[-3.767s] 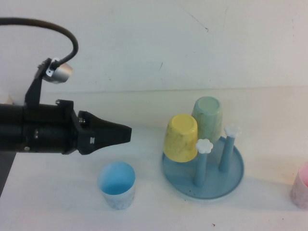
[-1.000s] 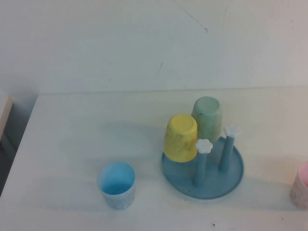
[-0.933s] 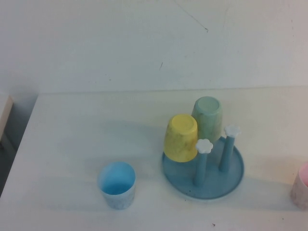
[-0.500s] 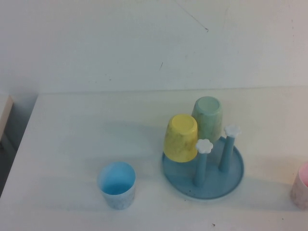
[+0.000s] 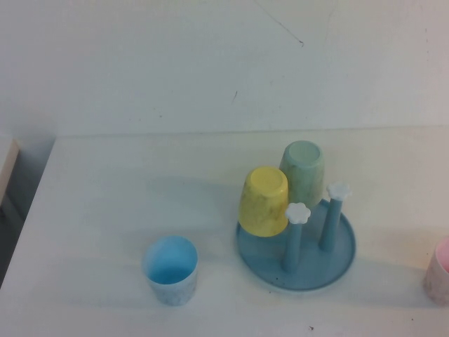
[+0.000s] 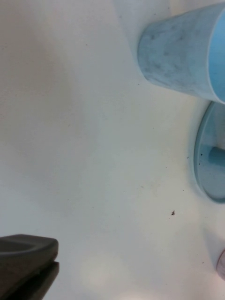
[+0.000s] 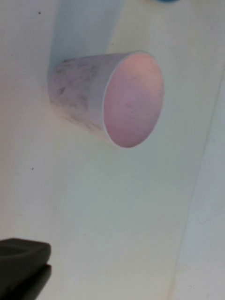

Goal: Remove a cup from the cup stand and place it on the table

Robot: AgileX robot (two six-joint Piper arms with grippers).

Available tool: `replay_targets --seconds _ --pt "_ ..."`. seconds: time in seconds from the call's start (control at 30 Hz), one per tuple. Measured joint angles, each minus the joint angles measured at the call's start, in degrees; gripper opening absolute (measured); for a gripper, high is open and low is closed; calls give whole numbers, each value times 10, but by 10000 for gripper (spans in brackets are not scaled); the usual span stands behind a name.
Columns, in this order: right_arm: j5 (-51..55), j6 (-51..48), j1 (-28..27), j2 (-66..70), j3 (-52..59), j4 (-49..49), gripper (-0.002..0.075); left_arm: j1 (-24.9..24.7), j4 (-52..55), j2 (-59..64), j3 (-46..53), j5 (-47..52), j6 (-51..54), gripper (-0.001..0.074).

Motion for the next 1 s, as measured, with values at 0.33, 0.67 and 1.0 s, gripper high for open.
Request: replay_targets --seconds 0.33,0.67,1.0 --pt "0 0 0 0 0 0 -1 0 10 -15 0 -45 2 -2" --pt "0 0 1 0 0 0 -1 20 355 -150 9 -213 -434 -2" --pt "0 0 1 0 1 0 -1 79 574 -163 11 -257 -577 -2"
